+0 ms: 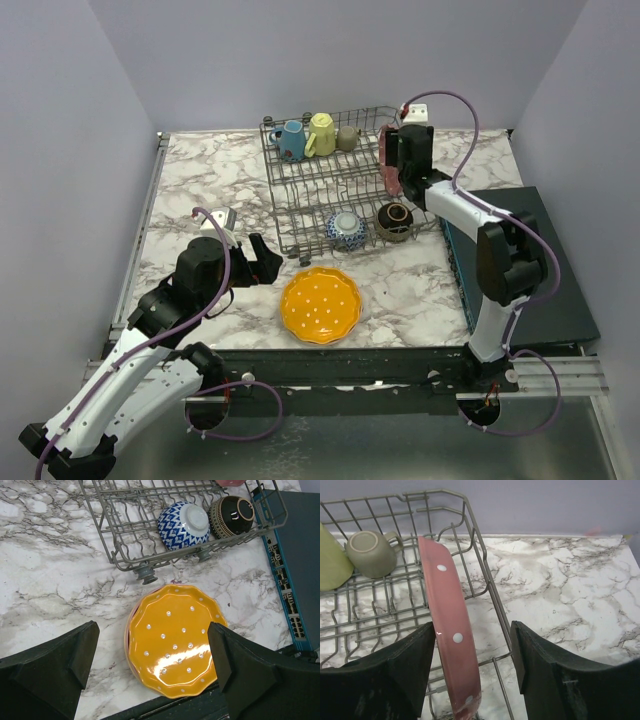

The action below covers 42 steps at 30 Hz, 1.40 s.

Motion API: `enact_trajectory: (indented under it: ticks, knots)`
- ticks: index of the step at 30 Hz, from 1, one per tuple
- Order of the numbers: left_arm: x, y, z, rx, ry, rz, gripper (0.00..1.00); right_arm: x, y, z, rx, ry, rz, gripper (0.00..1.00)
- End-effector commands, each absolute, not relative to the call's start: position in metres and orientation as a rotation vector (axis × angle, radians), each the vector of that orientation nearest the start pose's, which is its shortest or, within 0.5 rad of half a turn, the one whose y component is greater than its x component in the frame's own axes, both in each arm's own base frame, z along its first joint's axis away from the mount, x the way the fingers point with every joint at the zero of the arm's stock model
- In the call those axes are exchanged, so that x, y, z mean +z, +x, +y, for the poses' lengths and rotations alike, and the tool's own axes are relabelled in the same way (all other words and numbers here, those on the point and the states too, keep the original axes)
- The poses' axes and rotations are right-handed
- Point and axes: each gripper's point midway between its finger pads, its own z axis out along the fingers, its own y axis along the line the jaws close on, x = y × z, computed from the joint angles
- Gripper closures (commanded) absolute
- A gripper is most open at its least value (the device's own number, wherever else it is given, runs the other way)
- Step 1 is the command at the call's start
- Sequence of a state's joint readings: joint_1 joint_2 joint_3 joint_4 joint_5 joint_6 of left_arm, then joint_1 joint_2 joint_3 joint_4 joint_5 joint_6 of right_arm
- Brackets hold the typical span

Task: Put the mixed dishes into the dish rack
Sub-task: Insert the plate into the dish rack, then pick up the plate from the corner of the board.

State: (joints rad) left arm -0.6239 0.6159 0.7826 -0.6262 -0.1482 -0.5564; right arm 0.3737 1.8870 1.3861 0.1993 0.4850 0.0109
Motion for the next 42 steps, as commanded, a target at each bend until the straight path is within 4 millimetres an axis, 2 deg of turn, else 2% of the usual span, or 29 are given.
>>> enact_trajectory:
  ticks: [1,13,19,21,24,32,42]
  knots:
    - [0.221,0.204,-0.136,-0.566,-0.024,2.067,0.01,0.220,0.536,0.123,-0.167,0.043,1.790,0.32]
    - [0.221,0.204,-0.136,-0.566,-0.037,2.070,0.01,0.245,0.524,0.123,-0.132,0.050,1.791,0.27]
    - [0.222,0.205,-0.131,-0.548,-0.057,2.055,0.01,0.255,0.515,0.130,-0.074,0.015,1.806,0.25]
    - [0.223,0.205,-0.131,-0.551,-0.057,2.048,0.01,0.257,0.510,0.131,-0.053,0.007,1.806,0.21]
    - [0.224,0.204,-0.130,-0.551,-0.060,2.042,0.01,0.264,0.500,0.132,-0.023,-0.006,1.810,0.15]
    - [0.229,0.202,-0.132,-0.574,-0.058,2.036,0.01,0.283,0.469,0.129,0.035,-0.020,1.829,0.13]
    - [0.230,0.203,-0.126,-0.566,-0.162,2.054,0.01,0.295,0.412,0.131,0.184,-0.005,1.907,0.12]
